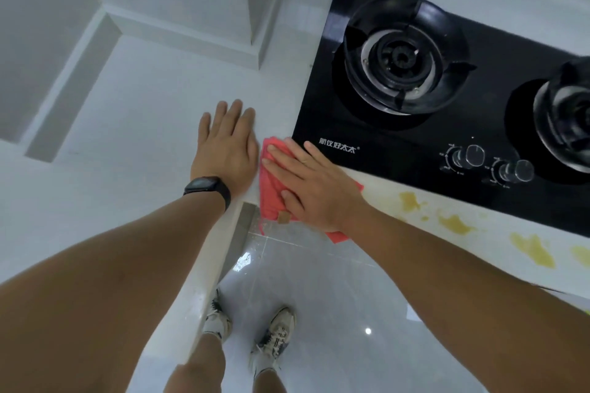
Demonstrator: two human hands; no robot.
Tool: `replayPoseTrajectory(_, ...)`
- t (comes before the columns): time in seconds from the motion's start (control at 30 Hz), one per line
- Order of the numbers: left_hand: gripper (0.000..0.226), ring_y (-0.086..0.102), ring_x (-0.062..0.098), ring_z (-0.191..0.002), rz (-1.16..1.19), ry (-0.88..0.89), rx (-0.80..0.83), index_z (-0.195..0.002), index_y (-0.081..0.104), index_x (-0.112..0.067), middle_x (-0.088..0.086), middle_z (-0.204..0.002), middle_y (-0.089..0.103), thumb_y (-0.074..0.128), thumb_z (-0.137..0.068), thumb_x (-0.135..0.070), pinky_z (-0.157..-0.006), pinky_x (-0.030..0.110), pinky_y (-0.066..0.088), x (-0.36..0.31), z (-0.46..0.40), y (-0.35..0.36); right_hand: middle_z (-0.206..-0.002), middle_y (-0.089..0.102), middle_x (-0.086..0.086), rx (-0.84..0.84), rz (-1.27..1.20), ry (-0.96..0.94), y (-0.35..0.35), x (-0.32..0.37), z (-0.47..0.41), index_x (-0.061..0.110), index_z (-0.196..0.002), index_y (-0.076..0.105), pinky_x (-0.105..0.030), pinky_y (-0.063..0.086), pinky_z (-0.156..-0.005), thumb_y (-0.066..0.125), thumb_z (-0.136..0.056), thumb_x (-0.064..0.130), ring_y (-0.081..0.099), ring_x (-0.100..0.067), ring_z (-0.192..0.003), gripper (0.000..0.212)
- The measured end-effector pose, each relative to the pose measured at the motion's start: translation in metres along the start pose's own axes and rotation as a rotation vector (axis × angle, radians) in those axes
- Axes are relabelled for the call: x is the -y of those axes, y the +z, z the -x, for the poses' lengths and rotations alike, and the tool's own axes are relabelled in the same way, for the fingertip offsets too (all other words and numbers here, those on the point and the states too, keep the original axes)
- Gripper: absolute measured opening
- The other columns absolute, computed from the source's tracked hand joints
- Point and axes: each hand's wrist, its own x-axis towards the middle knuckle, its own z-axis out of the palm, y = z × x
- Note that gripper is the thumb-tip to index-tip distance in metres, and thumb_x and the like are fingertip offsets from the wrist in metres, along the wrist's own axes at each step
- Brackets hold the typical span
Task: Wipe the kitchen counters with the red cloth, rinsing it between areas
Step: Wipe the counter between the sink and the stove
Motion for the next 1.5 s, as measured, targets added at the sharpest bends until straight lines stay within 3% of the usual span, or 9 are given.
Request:
replayPoseTrajectory(0.27, 0.054, 0.009, 0.027, -0.16, -0.019, -0.016, 0.022, -0.16, 0.029, -0.018, 0.006, -0.17, 0.021, 0.022, -0.108, -0.032, -0.13, 0.047, 0.002, -0.001, 0.0, -0.004, -0.173, 0.007, 0.002, 0.087, -0.02, 0.084, 0.009, -0.048, 0.087, 0.023, -0.165, 0.009, -0.043, 0.004, -0.13, 0.023, -0.11, 0.04, -0.005, -0.019, -0.16, 0.059)
replayPoseTrajectory(0.4, 0.054, 0.009, 0.028, -0.159, -0.017, -0.014, 0.015, -0.159, 0.03, -0.017, 0.007, -0.17, 0.022, 0.021, -0.108, -0.032, -0.13, 0.048, 0.003, -0.002, 0.0, -0.003, -0.173, 0.005, 0.004, 0.132, -0.002, 0.113, 0.008, -0.065, 0.114, 0.025, -0.165, 0.008, -0.044, 0.004, -0.13, 0.027, -0.109, 0.038, -0.005, -0.02, -0.16, 0.061)
replayPoseTrajectory(0.57, 0.053, 0.011, 0.029, -0.159, -0.015, -0.004, 0.008, -0.159, 0.031, -0.017, 0.008, -0.169, 0.024, 0.022, -0.108, -0.032, -0.13, 0.05, 0.005, 0.0, -0.001, -0.001, -0.174, 0.002, -0.003, 0.117, 0.06, 0.166, 0.005, -0.044, 0.099, 0.015, -0.166, 0.01, -0.046, 0.003, -0.13, 0.026, -0.11, 0.037, -0.007, -0.024, -0.16, 0.062)
replayPoseTrajectory(0.73, 0.051, 0.016, 0.031, -0.157, -0.014, 0.005, -0.025, -0.155, 0.036, -0.016, 0.01, -0.167, 0.029, 0.025, -0.107, -0.029, -0.129, 0.052, 0.008, 0.002, -0.001, 0.0, -0.172, 0.014, -0.008, 0.004, 0.02, 0.135, 0.005, 0.009, 0.025, 0.009, -0.164, 0.022, -0.046, 0.009, -0.129, 0.029, -0.108, 0.034, 0.004, -0.026, -0.16, 0.061)
replayPoseTrajectory(0.87, 0.05, 0.017, 0.03, -0.157, -0.025, 0.006, -0.034, -0.154, 0.037, -0.016, 0.011, -0.166, 0.03, 0.026, -0.107, -0.029, -0.128, 0.052, 0.011, 0.001, -0.001, 0.0, -0.173, 0.015, -0.007, -0.01, 0.017, 0.139, 0.003, 0.018, 0.002, 0.01, -0.164, 0.02, -0.044, 0.008, -0.129, 0.026, -0.109, 0.036, 0.005, -0.024, -0.16, 0.061)
replayPoseTrajectory(1.07, 0.05, 0.014, 0.026, -0.158, -0.009, -0.006, -0.035, -0.155, 0.036, -0.019, 0.008, -0.167, 0.027, 0.027, -0.107, -0.031, -0.129, 0.048, 0.007, 0.0, 0.0, -0.001, -0.174, 0.002, 0.002, 0.018, -0.018, 0.277, 0.004, -0.027, 0.079, 0.021, -0.165, 0.014, -0.047, -0.002, -0.13, 0.018, -0.111, 0.042, -0.007, -0.023, -0.16, 0.058)
replayPoseTrajectory(1.23, 0.053, 0.011, 0.024, -0.159, -0.007, -0.024, -0.02, -0.158, 0.033, -0.019, 0.006, -0.169, 0.024, 0.025, -0.108, -0.033, -0.13, 0.046, 0.005, -0.001, 0.001, -0.001, -0.174, 0.005, 0.003, 0.027, -0.006, 0.495, 0.003, -0.071, 0.162, 0.022, -0.166, 0.015, -0.053, 0.006, -0.129, 0.028, -0.109, 0.038, 0.0, -0.028, -0.16, 0.06)
replayPoseTrajectory(1.5, 0.051, 0.013, 0.026, -0.158, -0.002, -0.005, -0.032, -0.157, 0.034, -0.017, 0.008, -0.168, 0.026, 0.028, -0.108, -0.032, -0.13, 0.047, 0.005, 0.002, 0.0, 0.0, -0.174, -0.002, 0.005, 0.035, -0.071, 0.569, 0.001, -0.074, 0.164, 0.023, -0.166, 0.01, -0.044, -0.003, -0.129, 0.031, -0.109, 0.037, -0.007, -0.023, -0.16, 0.062)
